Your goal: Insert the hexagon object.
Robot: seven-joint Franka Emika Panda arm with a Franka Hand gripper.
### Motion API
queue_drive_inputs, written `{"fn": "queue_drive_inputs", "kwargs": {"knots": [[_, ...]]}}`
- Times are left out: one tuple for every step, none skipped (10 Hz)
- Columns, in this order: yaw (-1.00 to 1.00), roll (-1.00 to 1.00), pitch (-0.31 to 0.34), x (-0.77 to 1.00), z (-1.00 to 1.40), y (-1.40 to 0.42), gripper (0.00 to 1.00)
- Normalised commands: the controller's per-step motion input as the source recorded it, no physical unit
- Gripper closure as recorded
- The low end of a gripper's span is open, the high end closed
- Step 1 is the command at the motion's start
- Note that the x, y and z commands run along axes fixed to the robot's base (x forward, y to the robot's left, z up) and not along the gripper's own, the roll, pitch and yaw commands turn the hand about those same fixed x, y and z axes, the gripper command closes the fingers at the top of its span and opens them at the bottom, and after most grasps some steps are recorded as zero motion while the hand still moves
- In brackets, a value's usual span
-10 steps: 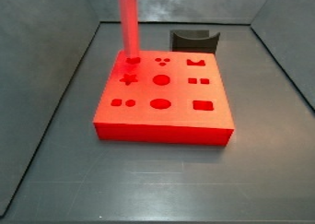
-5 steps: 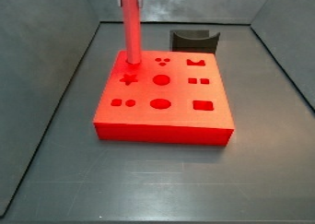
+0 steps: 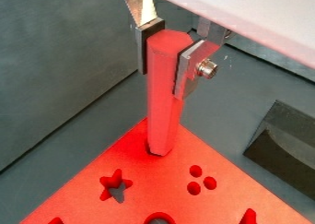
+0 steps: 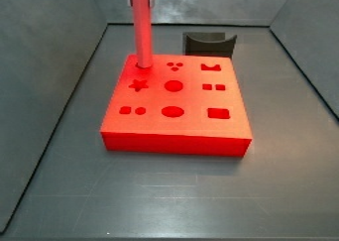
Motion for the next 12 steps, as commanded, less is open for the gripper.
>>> {"fn": "queue_drive_inputs", "kwargs": {"knots": [[0.0, 0.04, 0.0, 0.0, -0.02, -0.06, 1.0], [0.0, 0.06, 0.0, -0.18, 0.0, -0.13, 1.0], [0.0, 0.07, 0.0, -0.07, 0.0, -0.14, 1.0], [0.0, 0.05, 0.0, -0.07, -0.03, -0.08, 1.0], [0.0, 0.06, 0.0, 0.0, -0.09, -0.03, 1.0], [0.0, 0.1, 0.0, 0.16, -0.17, 0.0, 1.0], [0.01, 0.11, 0.007, 0.31, -0.3, 0.02, 1.0], [0.0, 0.09, 0.0, 0.15, -0.42, 0.0, 1.0], [0.0, 0.06, -0.041, 0.11, -0.7, 0.0, 1.0], [0.0, 0.1, -0.074, 0.07, -0.93, 0.0, 1.0], [0.0, 0.11, -0.041, 0.17, -1.0, 0.0, 1.0], [0.0, 0.08, -0.047, 0.19, -1.0, 0.0, 1.0]]}}
